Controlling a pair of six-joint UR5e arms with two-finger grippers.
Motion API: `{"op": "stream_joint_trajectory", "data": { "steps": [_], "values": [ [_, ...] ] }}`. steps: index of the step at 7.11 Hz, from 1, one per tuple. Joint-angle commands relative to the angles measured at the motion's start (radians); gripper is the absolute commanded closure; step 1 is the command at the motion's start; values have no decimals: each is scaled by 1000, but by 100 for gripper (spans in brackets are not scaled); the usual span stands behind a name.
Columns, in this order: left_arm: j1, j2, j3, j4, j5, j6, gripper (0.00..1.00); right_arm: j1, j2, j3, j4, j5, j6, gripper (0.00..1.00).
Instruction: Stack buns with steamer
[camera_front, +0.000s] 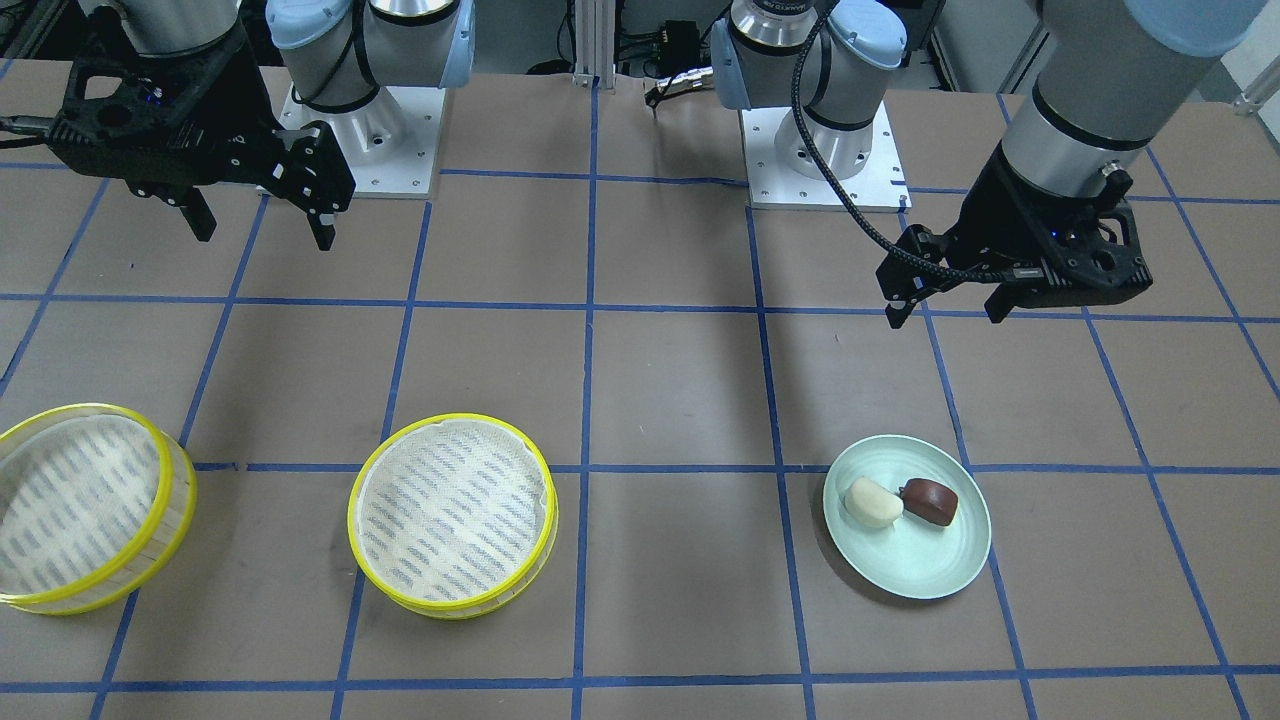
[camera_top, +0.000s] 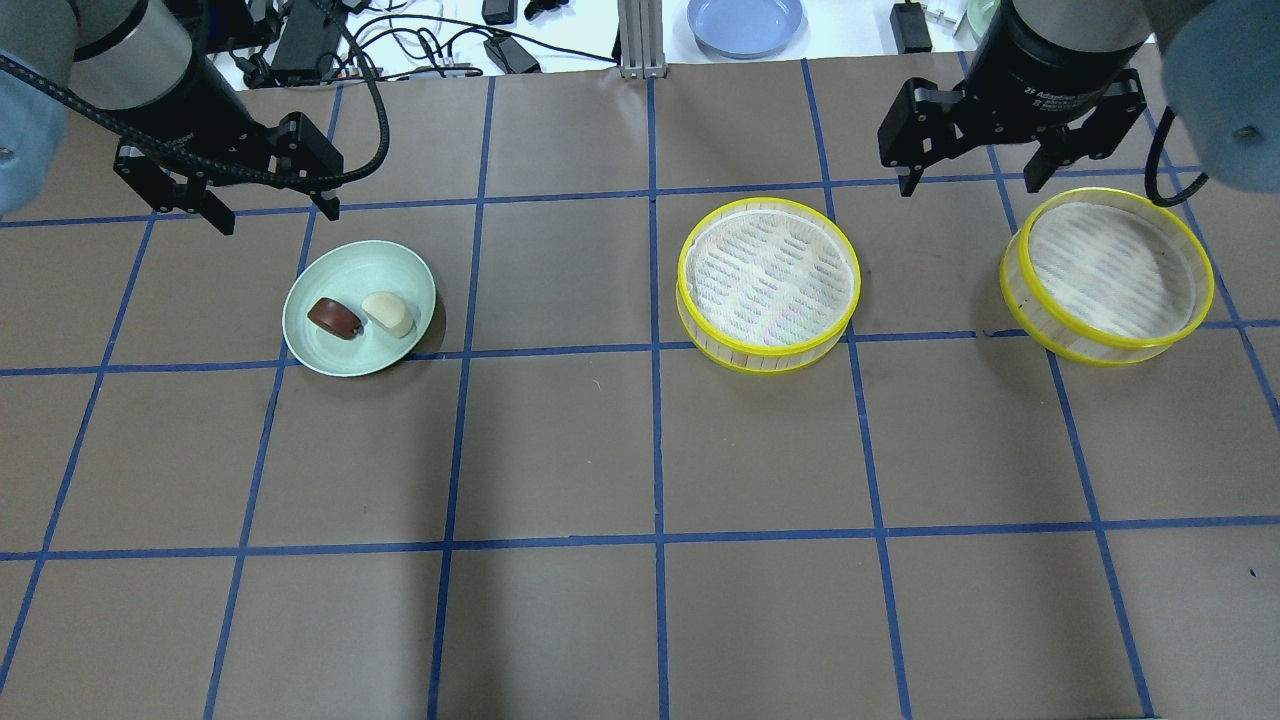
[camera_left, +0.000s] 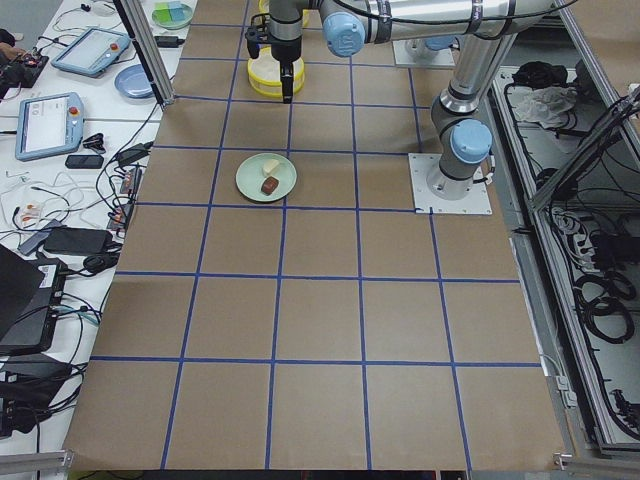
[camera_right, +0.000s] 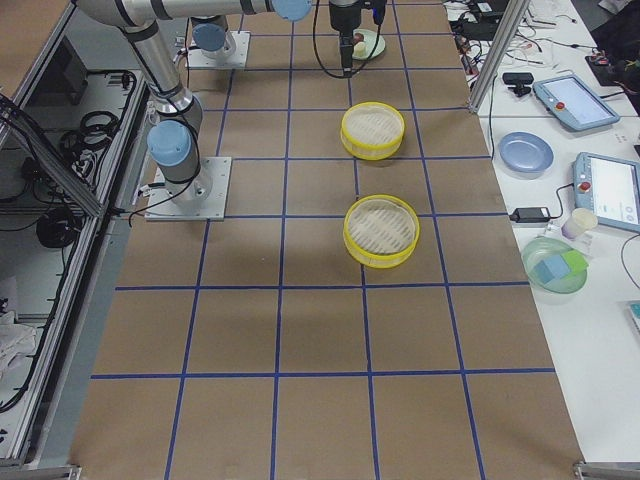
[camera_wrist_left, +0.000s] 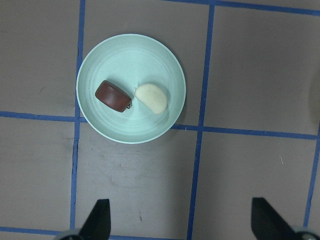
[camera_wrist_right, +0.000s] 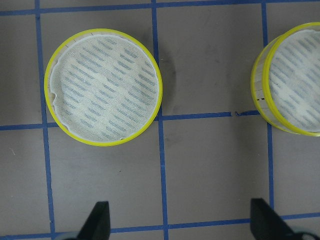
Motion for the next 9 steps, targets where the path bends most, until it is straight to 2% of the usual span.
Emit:
{"op": "stream_joint_trajectory", "data": {
  "steps": [1, 4, 6, 8, 9],
  "values": [
    [6, -22, -20, 10, -3, 8, 0, 0, 2, 2, -6, -1, -1, 0],
    [129, -31, -92, 16, -19, 170, 0, -6, 7, 5, -3, -20, -1, 0],
    [151, -115, -109, 150, -19, 255, 0, -5, 10, 7, 3, -10, 2, 0],
    [151, -233, -141, 313, -105, 266, 0, -5, 10, 8, 4, -6, 2, 0],
    [151, -270, -143, 335, -162, 293, 0, -5, 10, 8, 1, -4, 2, 0]
  ]
}}
